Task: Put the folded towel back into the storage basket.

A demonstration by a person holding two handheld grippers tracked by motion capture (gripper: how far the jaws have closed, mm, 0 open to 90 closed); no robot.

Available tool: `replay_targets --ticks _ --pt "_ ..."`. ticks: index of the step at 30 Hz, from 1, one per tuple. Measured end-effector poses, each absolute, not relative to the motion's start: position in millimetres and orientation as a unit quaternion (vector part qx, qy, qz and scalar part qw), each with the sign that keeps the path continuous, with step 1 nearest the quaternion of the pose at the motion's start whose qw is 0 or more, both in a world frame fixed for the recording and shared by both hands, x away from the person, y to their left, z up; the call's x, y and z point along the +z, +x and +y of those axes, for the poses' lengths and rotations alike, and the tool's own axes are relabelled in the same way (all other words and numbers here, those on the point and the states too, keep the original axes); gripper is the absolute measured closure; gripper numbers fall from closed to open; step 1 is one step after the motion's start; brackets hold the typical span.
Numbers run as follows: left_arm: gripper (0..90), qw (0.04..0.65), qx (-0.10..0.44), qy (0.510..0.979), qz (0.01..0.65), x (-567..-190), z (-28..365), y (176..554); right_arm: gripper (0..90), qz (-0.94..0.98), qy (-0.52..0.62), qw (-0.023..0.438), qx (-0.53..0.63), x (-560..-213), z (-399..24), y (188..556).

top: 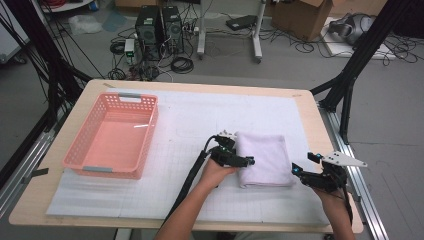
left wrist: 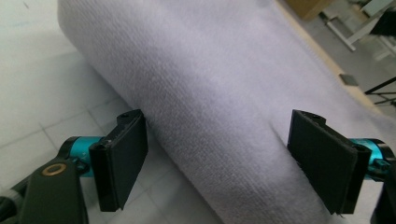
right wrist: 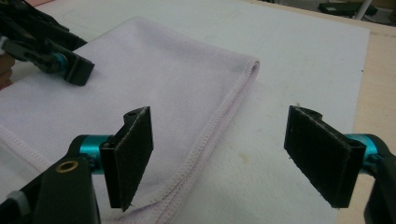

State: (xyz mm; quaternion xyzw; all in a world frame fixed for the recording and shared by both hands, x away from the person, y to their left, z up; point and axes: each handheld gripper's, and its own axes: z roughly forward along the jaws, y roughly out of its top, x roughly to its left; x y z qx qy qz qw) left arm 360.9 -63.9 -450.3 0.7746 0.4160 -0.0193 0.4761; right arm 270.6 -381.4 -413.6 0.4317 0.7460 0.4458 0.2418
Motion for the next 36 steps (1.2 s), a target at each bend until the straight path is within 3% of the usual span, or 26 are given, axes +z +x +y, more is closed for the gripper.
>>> replay_targets --ticks 7,13,15,16,21,26,36 --pt "23.6 0.453 0.024 0.791 0.411 -448 -73 355 22.9 0.747 0.43 0.241 0.446 -414 -379 271" --pt "31.7 0.446 0.039 0.789 0.421 -447 -75 352 23.0 0.749 0.429 0.24 0.445 -414 -377 272" --pt "38.0 0.451 0.027 0.786 0.421 -448 -76 351 22.9 0.749 0.429 0.24 0.445 -414 -378 272" --pt "45.4 0.459 0.013 0.78 0.425 -449 -76 350 23.0 0.749 0.429 0.24 0.445 -414 -378 272" --pt "56.3 0.474 -0.019 0.761 0.443 -453 -71 353 23.0 0.747 0.432 0.24 0.444 -414 -380 272" --pt "65.4 0.473 -0.014 0.757 0.45 -452 -74 351 23.0 0.748 0.43 0.241 0.445 -414 -378 272" --pt "71.5 0.52 -0.001 0.772 0.366 -449 -60 351 23.0 0.745 0.432 0.242 0.447 -412 -381 270"
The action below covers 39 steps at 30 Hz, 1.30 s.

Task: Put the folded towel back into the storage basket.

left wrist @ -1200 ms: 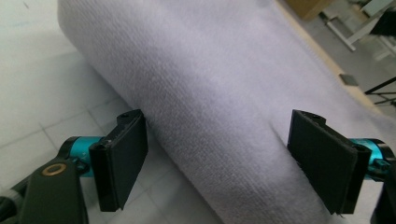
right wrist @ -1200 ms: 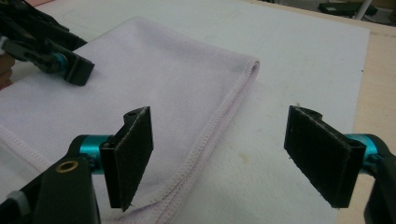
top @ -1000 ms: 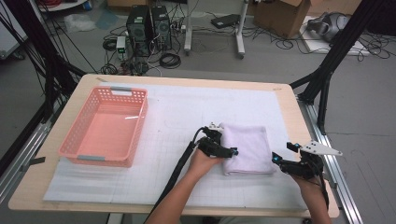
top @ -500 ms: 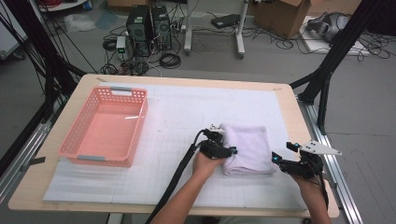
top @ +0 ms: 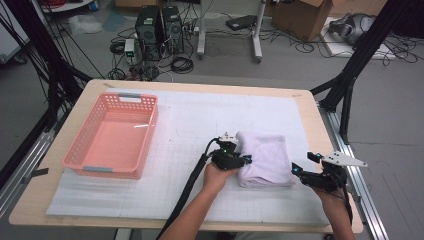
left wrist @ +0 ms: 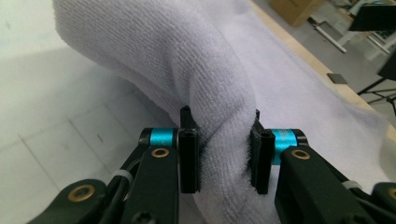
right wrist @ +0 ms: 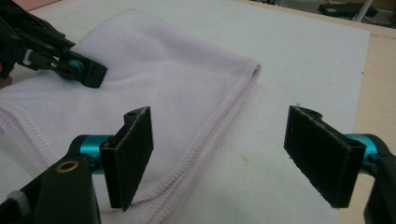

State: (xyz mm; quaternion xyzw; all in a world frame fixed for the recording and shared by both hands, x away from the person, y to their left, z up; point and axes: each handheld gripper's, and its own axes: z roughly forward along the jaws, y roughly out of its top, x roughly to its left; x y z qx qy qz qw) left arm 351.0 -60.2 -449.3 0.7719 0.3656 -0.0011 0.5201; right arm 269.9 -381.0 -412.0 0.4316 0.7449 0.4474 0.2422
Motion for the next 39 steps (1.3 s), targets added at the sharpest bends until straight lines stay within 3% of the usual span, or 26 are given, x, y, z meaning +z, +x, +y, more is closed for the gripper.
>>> replay_targets --ticks 16,27,39 --pt "71.6 0.557 0.049 0.783 0.271 -438 -1 345 23.0 0.747 0.432 0.24 0.445 -413 -380 269" --pt "71.6 0.614 0.081 0.758 0.205 -417 46 333 23.0 0.753 0.424 0.243 0.441 -414 -375 270" --pt "71.9 0.628 0.111 0.752 0.169 -391 91 326 23.0 0.755 0.422 0.241 0.44 -414 -371 271"
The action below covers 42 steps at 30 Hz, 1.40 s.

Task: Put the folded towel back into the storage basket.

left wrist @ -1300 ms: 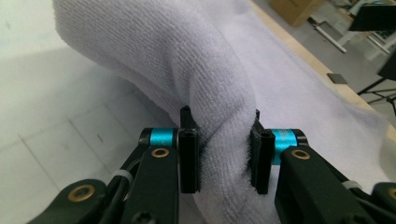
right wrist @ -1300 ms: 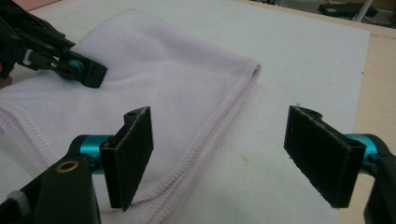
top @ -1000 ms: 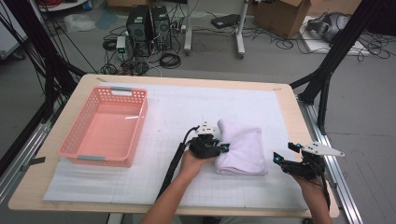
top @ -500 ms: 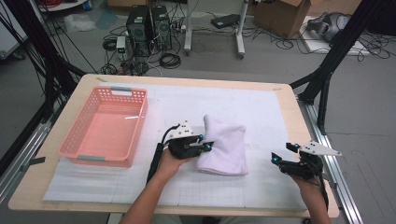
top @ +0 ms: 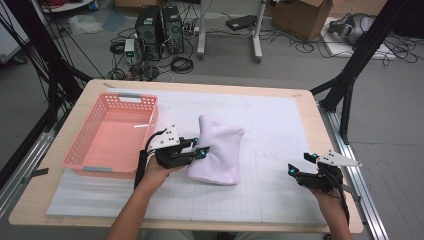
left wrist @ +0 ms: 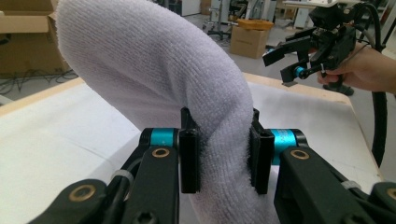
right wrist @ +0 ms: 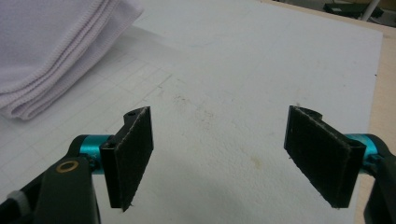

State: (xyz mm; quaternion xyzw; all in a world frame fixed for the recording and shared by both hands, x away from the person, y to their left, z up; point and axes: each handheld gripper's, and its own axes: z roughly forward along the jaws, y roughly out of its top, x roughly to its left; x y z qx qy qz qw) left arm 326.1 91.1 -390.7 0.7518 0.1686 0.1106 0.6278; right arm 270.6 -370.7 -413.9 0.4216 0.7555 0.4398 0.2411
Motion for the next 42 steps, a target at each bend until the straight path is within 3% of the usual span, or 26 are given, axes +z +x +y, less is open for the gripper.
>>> replay_targets --ticks 27,42 --pt "72.6 0.656 0.132 0.727 0.154 -331 186 334 23.0 0.757 0.413 0.243 0.444 -412 -366 273" --pt "72.5 0.678 0.145 0.698 0.179 -314 265 341 22.9 0.764 0.401 0.246 0.442 -407 -355 273"
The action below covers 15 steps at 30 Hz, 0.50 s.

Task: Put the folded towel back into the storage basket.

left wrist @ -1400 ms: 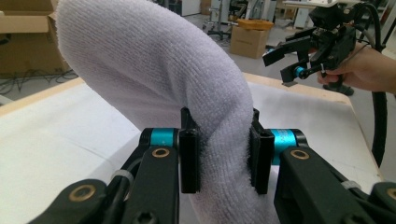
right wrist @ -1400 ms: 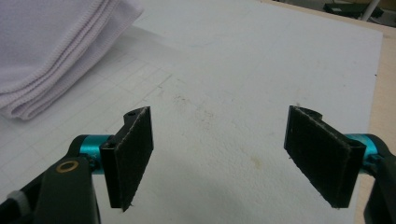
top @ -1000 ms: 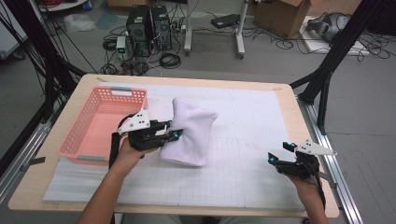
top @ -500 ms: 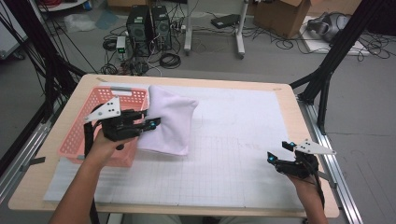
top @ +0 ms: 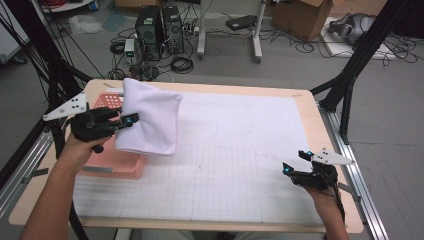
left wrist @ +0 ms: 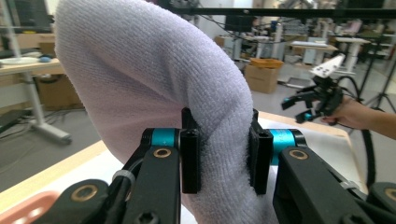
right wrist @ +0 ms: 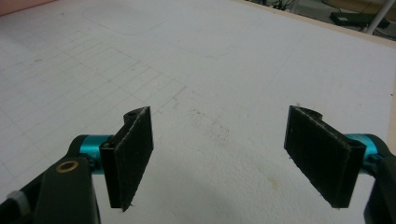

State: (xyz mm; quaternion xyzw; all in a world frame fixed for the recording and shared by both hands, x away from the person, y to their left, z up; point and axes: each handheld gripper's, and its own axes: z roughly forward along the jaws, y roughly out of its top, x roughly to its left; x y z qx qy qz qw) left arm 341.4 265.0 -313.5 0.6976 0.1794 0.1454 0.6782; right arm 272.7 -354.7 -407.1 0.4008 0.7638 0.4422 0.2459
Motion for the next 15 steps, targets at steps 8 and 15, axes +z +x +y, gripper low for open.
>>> replay_targets --ticks 8,15 --pt "72.4 0.681 0.168 0.684 0.2 -307 305 342 23.0 0.765 0.396 0.25 0.442 -403 -353 272" --pt "72.4 0.682 0.18 0.678 0.207 -297 327 342 22.9 0.763 0.397 0.251 0.443 -401 -352 271"
